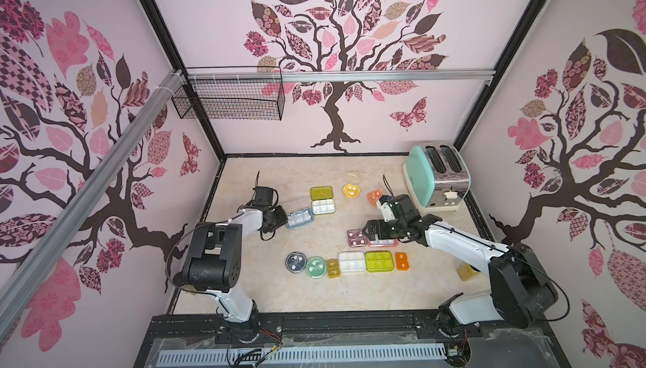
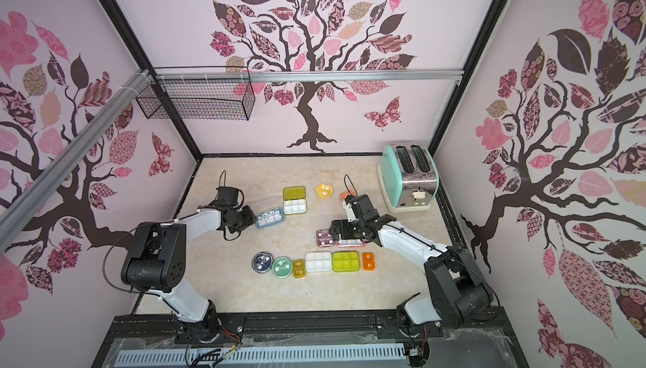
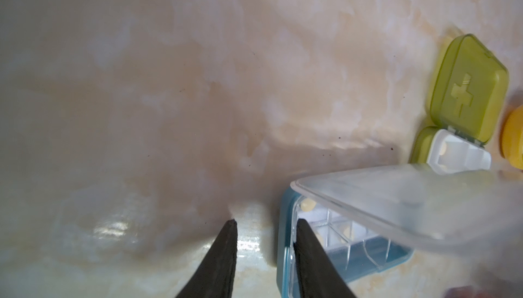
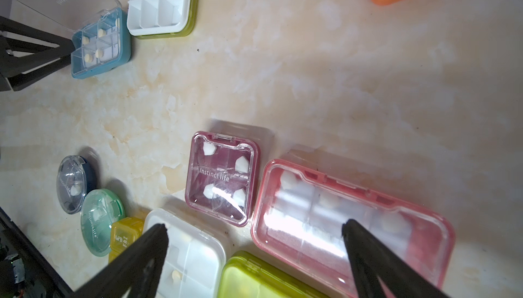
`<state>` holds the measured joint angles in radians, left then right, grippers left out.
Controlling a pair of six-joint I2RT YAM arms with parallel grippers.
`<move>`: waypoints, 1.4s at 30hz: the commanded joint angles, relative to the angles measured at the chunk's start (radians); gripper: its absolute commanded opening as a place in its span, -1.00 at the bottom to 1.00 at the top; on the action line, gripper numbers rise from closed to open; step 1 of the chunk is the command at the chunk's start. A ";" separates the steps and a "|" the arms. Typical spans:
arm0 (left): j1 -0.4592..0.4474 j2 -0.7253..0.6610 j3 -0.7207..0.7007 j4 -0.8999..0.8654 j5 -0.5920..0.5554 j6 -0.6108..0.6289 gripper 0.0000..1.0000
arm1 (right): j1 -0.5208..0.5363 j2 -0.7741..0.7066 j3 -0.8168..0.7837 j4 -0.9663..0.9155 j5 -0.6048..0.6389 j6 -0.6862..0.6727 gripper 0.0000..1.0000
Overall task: Close pillboxes
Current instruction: Move the pillbox to the center of the board.
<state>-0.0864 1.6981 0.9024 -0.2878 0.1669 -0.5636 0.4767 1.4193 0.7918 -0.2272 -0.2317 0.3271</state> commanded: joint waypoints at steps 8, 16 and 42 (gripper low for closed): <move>-0.011 0.024 0.032 -0.031 -0.065 0.046 -0.64 | 0.002 -0.027 0.012 -0.010 0.001 0.010 0.99; -0.038 0.017 0.049 -0.078 -0.096 0.072 -0.75 | 0.002 -0.020 0.021 -0.012 -0.011 0.009 0.99; -0.291 0.006 0.072 -0.120 -0.104 0.071 -0.80 | 0.002 -0.005 0.017 0.008 -0.050 0.015 0.99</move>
<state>-0.3576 1.6760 0.9417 -0.4393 0.0406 -0.4808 0.4767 1.4147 0.7921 -0.2199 -0.2649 0.3370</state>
